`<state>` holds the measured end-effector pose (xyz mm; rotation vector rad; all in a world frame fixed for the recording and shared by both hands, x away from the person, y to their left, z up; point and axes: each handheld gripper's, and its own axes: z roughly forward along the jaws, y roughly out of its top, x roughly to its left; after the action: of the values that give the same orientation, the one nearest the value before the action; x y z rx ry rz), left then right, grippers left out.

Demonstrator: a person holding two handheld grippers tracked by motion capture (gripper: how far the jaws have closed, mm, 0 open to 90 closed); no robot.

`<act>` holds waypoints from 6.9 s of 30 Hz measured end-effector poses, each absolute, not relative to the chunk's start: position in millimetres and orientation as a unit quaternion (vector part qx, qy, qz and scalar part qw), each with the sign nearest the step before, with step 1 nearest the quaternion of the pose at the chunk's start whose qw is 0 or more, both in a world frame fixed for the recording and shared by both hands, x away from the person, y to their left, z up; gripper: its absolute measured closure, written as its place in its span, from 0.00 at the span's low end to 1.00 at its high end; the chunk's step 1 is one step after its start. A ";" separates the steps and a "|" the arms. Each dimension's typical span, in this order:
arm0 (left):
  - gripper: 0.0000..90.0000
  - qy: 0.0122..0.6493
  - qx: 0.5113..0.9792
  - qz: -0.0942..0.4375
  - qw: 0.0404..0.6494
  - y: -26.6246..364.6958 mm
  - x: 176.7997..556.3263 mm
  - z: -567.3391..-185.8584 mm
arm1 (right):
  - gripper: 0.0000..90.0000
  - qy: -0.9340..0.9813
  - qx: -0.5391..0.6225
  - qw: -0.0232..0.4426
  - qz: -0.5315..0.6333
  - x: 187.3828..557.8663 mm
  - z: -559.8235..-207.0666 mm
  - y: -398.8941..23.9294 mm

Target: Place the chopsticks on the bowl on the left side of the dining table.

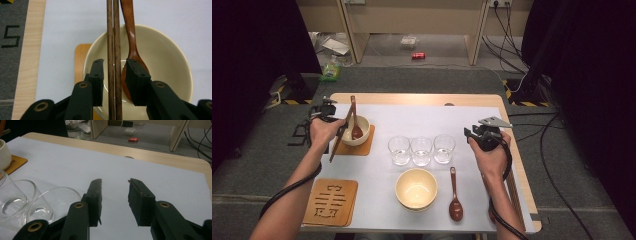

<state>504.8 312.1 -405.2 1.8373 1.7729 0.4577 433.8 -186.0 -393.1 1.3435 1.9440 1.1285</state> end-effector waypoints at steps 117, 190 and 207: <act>1.00 0.485 0.813 0.226 0.231 256.2 534.8 -400.6 | 0.70 0.706 0.508 0.265 0.416 415.2 -394.8 -215.3; 1.00 0.492 0.791 0.251 0.265 290.7 480.2 -393.7 | 0.70 0.709 0.500 0.265 0.421 409.6 -390.9 -211.0; 1.00 0.421 0.842 0.199 0.274 240.3 436.7 -421.5 | 0.70 0.711 0.498 0.265 0.420 408.0 -391.0 -209.6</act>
<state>436.7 240.3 -421.5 2.2638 1.1325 0.5346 408.0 -209.6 -391.0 1.3462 1.9200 1.1346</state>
